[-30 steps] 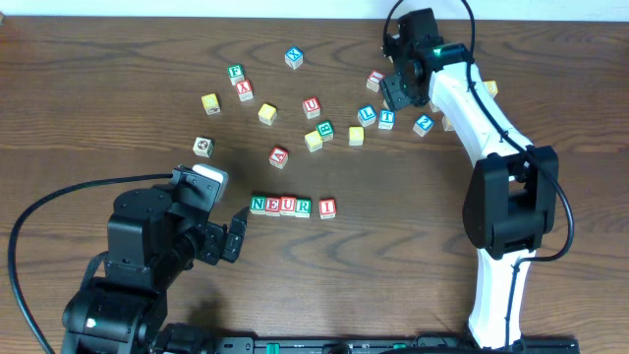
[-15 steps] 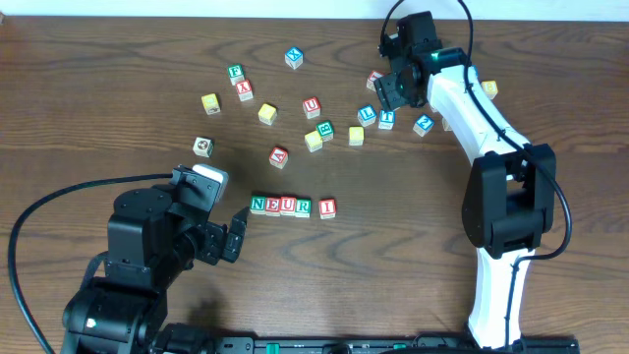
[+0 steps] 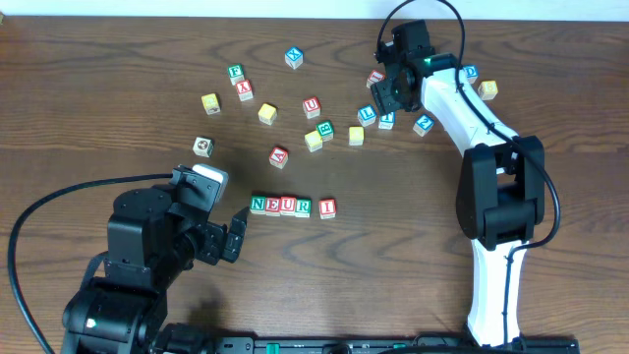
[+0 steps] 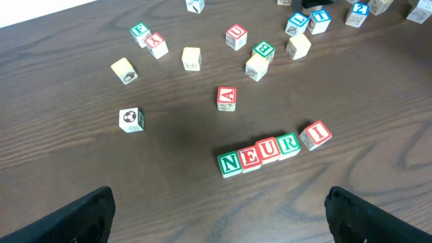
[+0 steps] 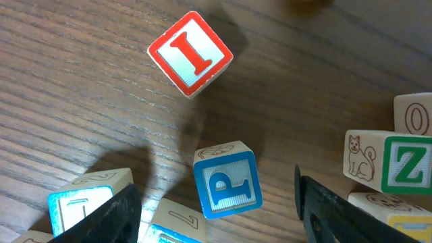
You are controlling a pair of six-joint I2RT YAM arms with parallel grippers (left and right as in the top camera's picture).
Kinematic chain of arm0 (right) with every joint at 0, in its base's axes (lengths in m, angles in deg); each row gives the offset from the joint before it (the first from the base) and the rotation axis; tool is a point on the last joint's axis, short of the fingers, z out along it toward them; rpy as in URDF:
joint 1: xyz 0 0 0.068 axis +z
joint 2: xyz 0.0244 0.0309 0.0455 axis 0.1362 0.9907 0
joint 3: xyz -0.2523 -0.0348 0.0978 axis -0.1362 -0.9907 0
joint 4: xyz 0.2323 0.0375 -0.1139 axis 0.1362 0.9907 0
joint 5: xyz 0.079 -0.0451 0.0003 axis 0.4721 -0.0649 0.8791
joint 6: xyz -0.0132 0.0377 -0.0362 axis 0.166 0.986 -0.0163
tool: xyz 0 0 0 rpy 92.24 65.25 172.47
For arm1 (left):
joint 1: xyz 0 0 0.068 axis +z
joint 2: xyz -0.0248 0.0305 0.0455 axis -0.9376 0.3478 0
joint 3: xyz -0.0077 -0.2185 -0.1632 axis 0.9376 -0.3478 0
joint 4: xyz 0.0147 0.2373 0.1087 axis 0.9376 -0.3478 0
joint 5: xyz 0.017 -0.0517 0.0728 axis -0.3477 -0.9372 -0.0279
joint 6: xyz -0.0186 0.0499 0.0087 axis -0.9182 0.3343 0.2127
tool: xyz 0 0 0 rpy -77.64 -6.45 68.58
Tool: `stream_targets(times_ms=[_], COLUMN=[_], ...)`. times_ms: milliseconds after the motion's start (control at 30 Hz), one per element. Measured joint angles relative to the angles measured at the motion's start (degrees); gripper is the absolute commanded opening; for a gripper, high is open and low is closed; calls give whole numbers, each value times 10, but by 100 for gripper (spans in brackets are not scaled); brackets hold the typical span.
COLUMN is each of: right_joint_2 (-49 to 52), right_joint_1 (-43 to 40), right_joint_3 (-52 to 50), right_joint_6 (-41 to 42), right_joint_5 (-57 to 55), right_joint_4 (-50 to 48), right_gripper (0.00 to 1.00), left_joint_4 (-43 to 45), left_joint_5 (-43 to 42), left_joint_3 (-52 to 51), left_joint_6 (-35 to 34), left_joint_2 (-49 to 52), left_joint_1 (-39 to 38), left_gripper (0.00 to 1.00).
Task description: Spell out NEURIPS
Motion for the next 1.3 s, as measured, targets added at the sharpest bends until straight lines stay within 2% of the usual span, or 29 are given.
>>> stream_targets(times_ms=[567, 833, 1300], right_joint_2=[17, 17, 17], right_joint_1=[0, 0, 0], right_joint_3=[0, 0, 0], right_joint_6=[4, 10, 17], right_joint_5=[0, -10, -16], right_joint_4=[-3, -7, -6], right_gripper=[58, 42, 26], left_joint_4=[0, 0, 0], left_joint_5=[0, 0, 0], left_joint_3=[0, 0, 0], left_joint_6=[0, 0, 0], left_joint_2=[0, 0, 0], left_joint_1=[0, 0, 0], left_gripper=[98, 98, 98])
